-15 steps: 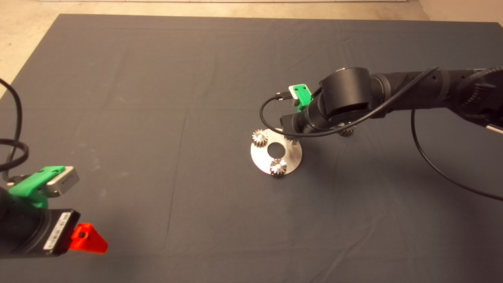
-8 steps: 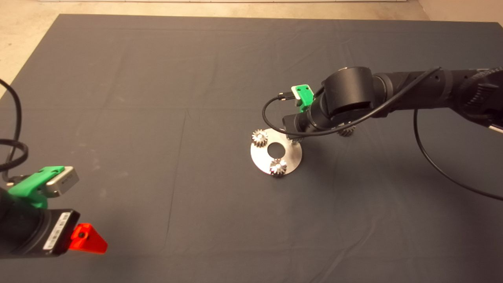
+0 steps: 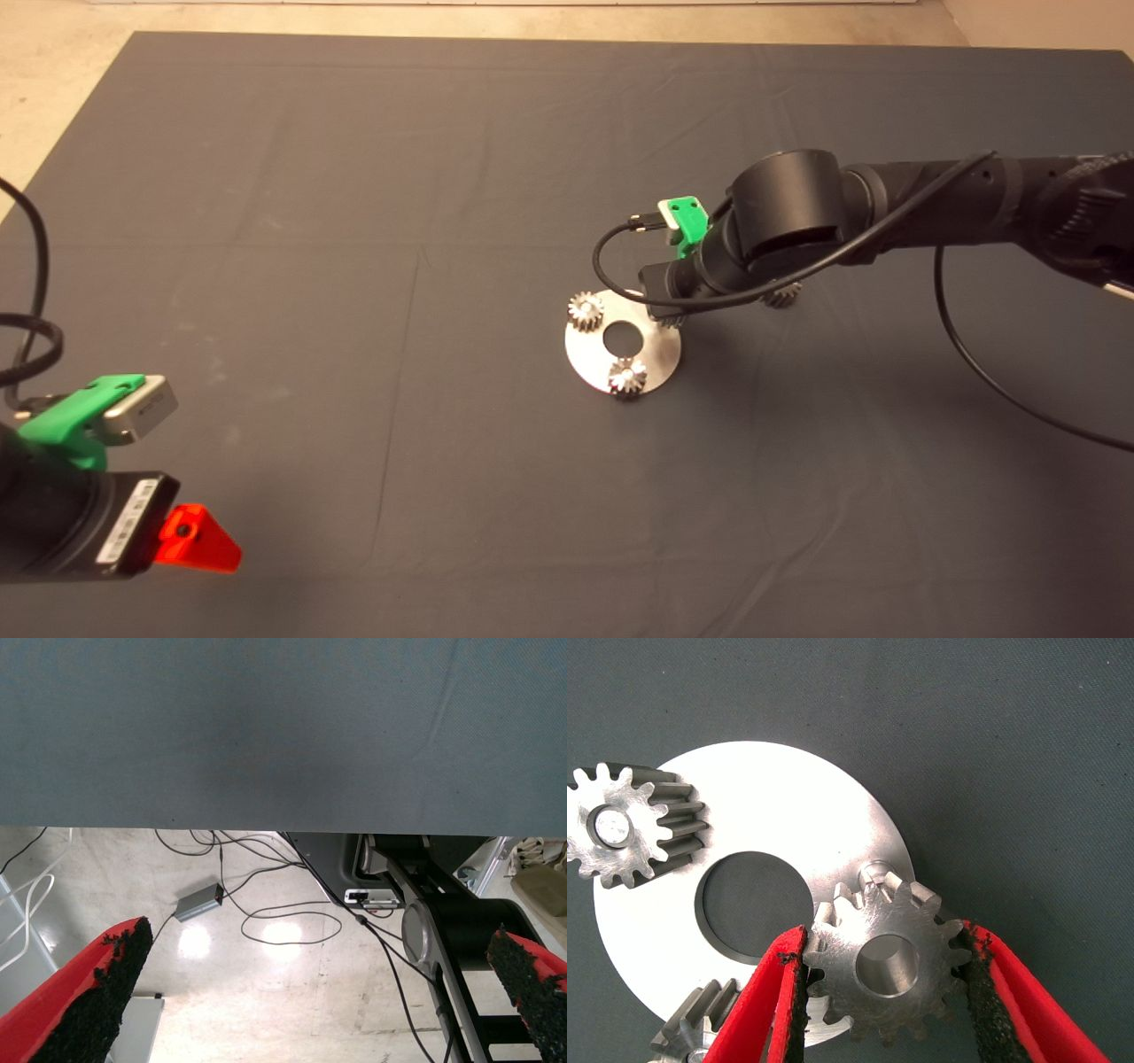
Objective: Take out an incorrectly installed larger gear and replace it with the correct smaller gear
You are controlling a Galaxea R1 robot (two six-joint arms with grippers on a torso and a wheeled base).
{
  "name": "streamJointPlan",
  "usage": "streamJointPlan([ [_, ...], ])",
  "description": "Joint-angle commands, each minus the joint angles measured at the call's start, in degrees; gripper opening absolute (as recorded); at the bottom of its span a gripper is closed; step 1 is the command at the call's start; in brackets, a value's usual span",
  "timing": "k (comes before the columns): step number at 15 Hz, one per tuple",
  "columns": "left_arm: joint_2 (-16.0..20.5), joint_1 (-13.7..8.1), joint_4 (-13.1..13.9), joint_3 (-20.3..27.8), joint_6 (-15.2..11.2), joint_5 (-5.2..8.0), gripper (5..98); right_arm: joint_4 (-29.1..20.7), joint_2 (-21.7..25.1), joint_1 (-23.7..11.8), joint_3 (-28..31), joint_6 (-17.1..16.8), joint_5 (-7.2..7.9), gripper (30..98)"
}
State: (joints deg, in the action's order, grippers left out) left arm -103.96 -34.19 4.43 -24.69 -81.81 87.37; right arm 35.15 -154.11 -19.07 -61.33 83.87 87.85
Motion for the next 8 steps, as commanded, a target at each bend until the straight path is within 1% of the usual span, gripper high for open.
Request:
streamJointPlan([
  [1,0.4,-0.4,-0.5,-0.2,0.2,7.63,98.2,-0.9,0.2,-1.9,0.9,0.2,7.16,39.3],
  [8,0.3,-0.4,-0.5,-0.2,0.2,7.63,98.2,0.5,0.0,-1.9,0.9,0.0,7.16,39.3],
])
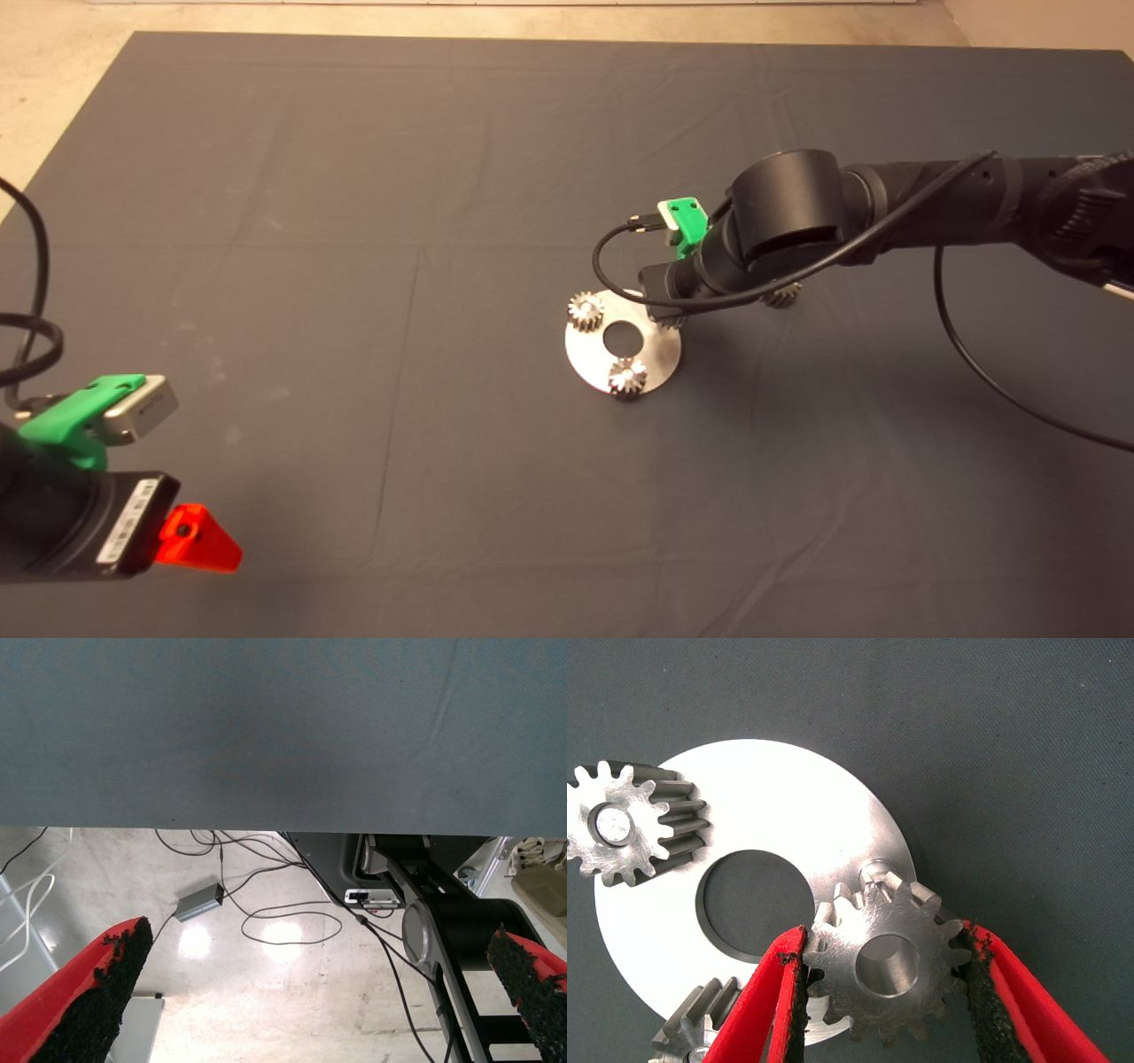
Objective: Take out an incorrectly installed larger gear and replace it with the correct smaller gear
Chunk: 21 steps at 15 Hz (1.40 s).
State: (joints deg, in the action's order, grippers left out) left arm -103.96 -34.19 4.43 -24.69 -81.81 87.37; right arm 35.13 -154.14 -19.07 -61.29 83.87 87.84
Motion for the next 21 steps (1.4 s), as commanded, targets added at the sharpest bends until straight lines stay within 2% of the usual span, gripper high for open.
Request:
streamJointPlan([
  [1,0.3,-0.4,-0.5,-0.2,0.2,7.63,98.2,0.8,0.0,-1.9,0.8,-0.2,7.17,39.3],
  [8,0.3,-0.4,-0.5,-0.3,0.2,7.63,98.2,3.6,-0.2,-1.9,0.7,-0.4,7.17,39.4],
  [21,0.2,-0.4,-1.2,-0.3,0.2,7.63,98.2,4.6,0.1,-1.9,0.7,-0.4,7.17,39.4],
])
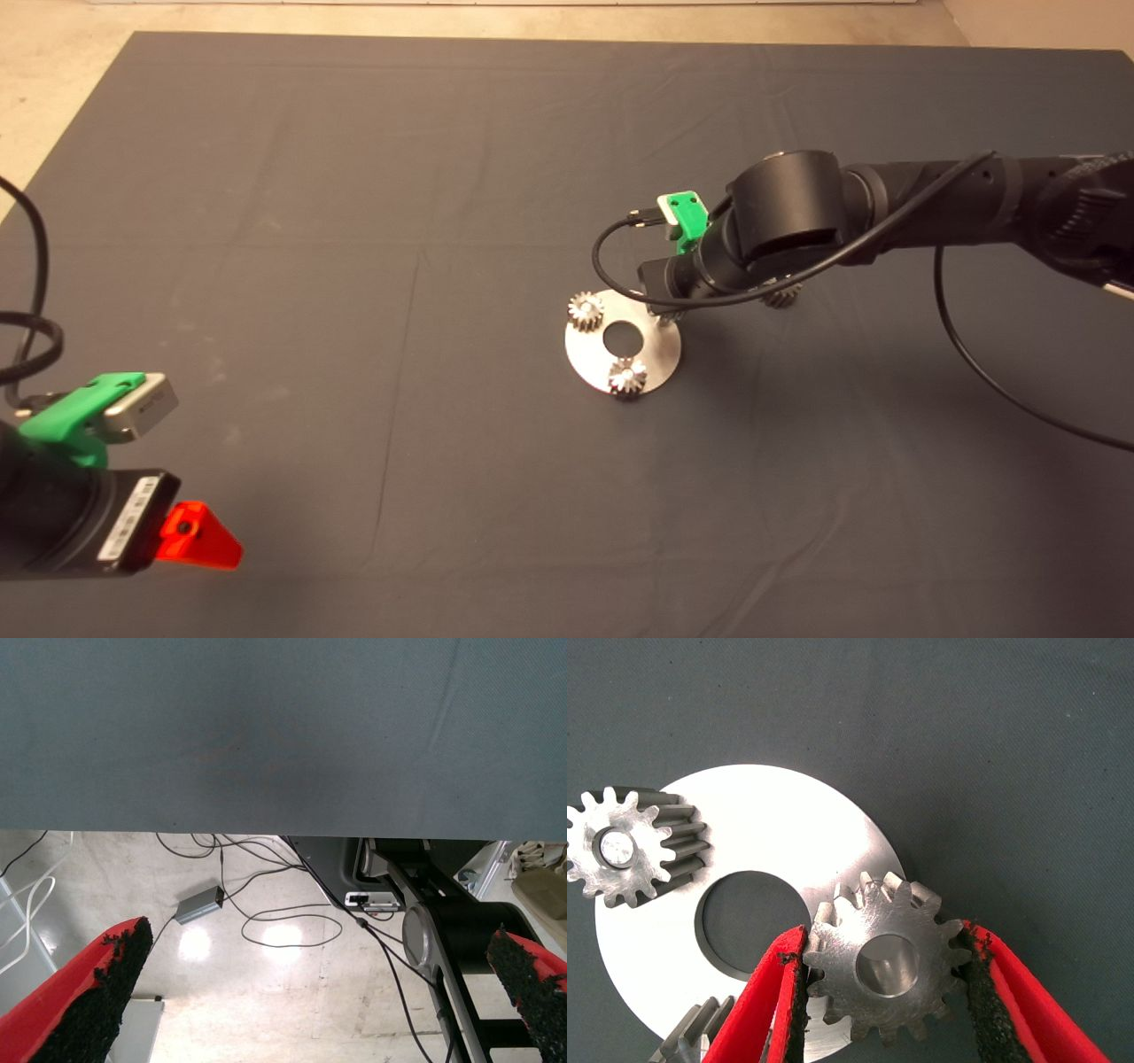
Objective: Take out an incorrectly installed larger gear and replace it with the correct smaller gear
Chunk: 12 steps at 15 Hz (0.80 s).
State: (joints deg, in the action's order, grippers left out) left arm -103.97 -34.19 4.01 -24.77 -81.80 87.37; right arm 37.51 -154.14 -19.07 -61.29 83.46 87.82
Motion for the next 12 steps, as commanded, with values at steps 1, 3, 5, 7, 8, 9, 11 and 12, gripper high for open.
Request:
streamJointPlan([
  [1,0.2,-0.3,-0.8,-0.2,0.2,7.63,98.2,2.3,0.1,-1.9,0.7,0.0,7.18,39.4],
  [3,0.2,-0.3,-0.8,-0.2,0.2,7.63,98.2,2.3,-0.2,-1.9,0.7,0.0,7.18,39.4],
  [5,0.2,-0.3,-0.8,-0.3,0.2,7.63,98.2,2.3,-0.2,-1.9,0.7,0.1,7.18,39.3],
  [7,0.2,-0.3,-0.8,-0.3,0.2,7.63,98.2,2.3,0.0,-1.7,0.8,0.1,7.18,39.3],
  [8,0.2,-0.3,-0.9,-0.3,0.2,7.63,98.2,2.4,0.1,-1.6,0.8,0.1,7.18,39.3],
  [9,0.2,-0.2,-1.5,-0.3,0.2,7.63,98.2,2.7,0.1,-1.4,0.8,0.1,7.18,39.3],
  [11,0.2,-0.2,-1.8,-0.3,0.2,7.63,98.2,3.1,0.0,-1.2,0.7,0.1,7.18,39.3],
  [12,0.2,-0.2,-1.8,-0.3,0.2,7.63,98.2,3.1,0.0,-1.1,0.7,0.1,7.18,39.3],
])
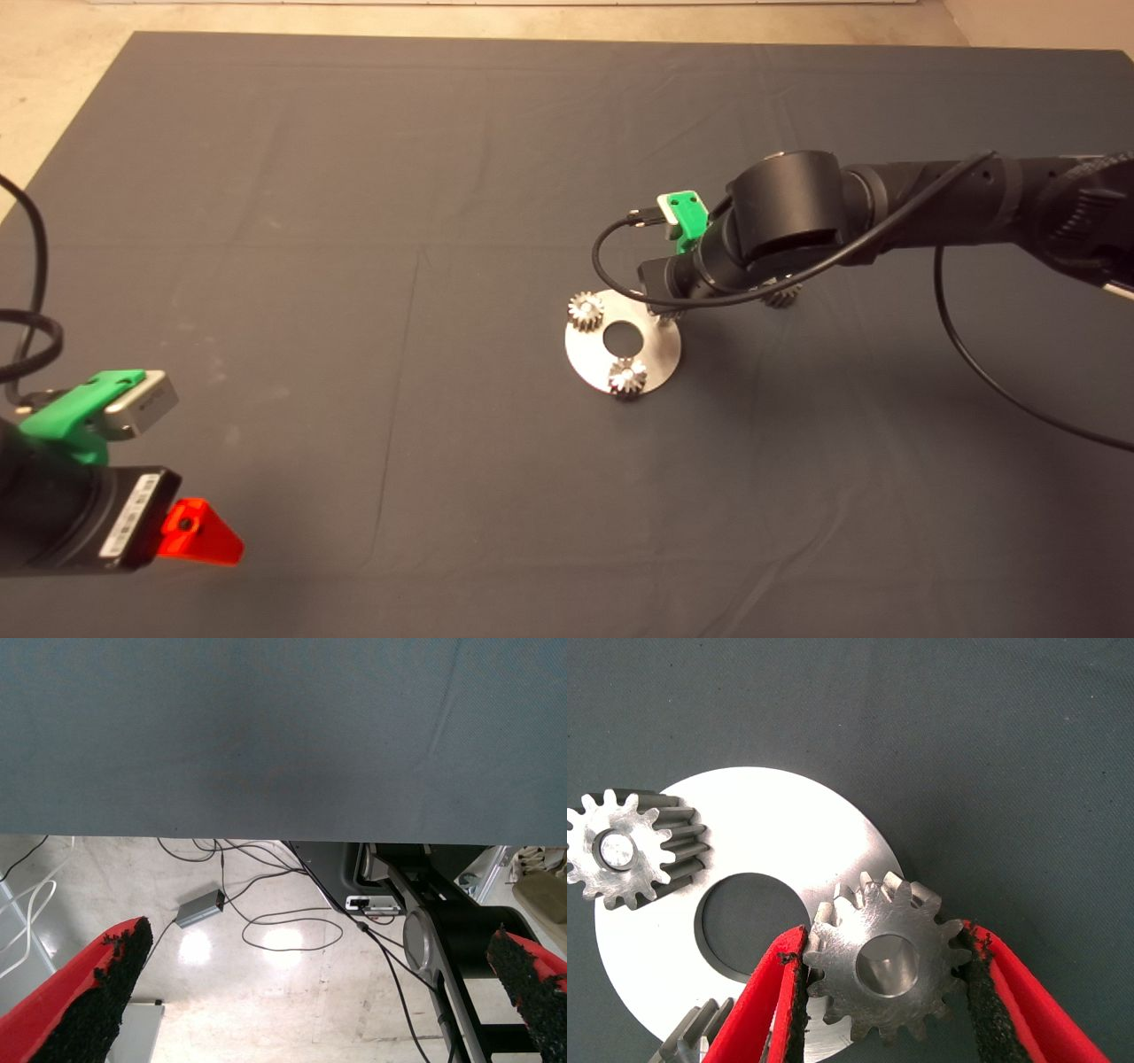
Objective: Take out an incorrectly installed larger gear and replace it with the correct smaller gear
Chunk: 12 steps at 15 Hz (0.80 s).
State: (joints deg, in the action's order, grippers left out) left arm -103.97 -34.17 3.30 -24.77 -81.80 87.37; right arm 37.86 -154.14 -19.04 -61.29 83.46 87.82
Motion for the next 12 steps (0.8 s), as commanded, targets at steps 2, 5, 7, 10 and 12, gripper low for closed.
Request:
streamJointPlan([
  [2,0.2,-0.2,-1.2,-0.3,0.2,7.63,98.2,2.7,0.0,-0.5,0.7,0.1,7.18,39.3],
  [5,0.2,-0.2,-1.1,-0.3,0.2,7.63,98.2,2.7,-0.2,0.2,0.7,0.0,7.18,39.3],
  [7,0.2,-0.2,-1.1,-0.3,0.2,7.63,98.2,2.7,-0.2,0.5,0.7,0.1,7.18,39.3],
  [10,0.2,-0.2,-1.2,-0.2,0.2,7.63,98.2,2.7,0.0,0.5,0.7,0.0,7.18,39.3],
  [12,0.2,-0.2,-1.2,-0.2,0.2,7.63,98.2,2.7,0.1,0.5,0.7,0.0,7.18,39.3],
])
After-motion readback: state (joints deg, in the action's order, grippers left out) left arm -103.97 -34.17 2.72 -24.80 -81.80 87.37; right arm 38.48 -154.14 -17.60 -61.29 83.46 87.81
